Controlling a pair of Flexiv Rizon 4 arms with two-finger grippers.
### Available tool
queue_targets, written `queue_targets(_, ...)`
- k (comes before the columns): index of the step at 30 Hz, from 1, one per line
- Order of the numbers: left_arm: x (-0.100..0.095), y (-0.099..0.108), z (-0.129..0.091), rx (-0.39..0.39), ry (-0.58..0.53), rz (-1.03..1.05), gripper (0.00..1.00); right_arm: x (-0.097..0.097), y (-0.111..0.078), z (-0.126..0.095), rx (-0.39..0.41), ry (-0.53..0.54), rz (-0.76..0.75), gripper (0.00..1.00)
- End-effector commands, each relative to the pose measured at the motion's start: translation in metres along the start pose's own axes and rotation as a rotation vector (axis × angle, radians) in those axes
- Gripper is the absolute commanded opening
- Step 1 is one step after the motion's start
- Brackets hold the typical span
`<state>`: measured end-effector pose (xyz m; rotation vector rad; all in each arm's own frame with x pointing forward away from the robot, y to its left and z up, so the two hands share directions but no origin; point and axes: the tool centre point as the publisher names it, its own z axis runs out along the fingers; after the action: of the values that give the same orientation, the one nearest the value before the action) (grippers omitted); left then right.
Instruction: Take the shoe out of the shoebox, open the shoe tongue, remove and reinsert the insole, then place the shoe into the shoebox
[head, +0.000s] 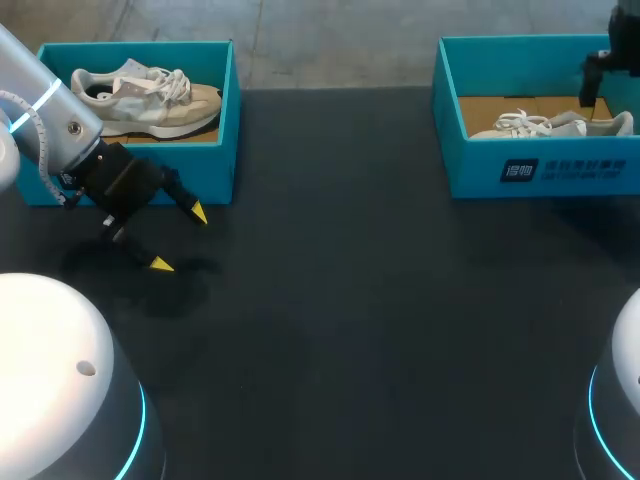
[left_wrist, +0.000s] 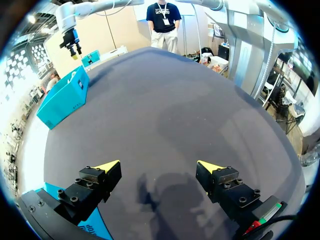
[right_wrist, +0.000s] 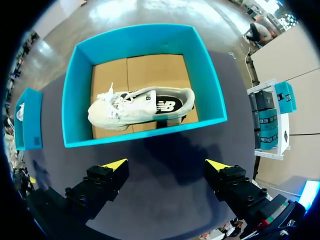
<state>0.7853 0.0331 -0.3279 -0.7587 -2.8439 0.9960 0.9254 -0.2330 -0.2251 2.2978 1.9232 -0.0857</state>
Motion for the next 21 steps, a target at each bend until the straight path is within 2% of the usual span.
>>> queue_targets(1, -0.001, 0.000, 0.000, -0.002, 0.004, 0.000, 1.00, -0.001, -0.003, 0.000, -0.007, 0.002, 0.001, 1.00)
queue_targets(9, -0.001, -0.001, -0.002, -0.005, 0.003, 0.003, 1.00, -0.001, -0.003, 0.000, -0.007, 0.002, 0.001, 1.00)
queue_targets(16, -0.014, -0.018, -0.034, -0.034, 0.012, 0.076, 1.00, -0.001, -0.003, 0.000, -0.007, 0.002, 0.001, 1.00)
queue_targets(21, -0.019, -0.027, -0.060, -0.121, 0.014, 0.117, 1.00, -0.001, -0.003, 0.000, -0.007, 0.002, 0.001, 1.00)
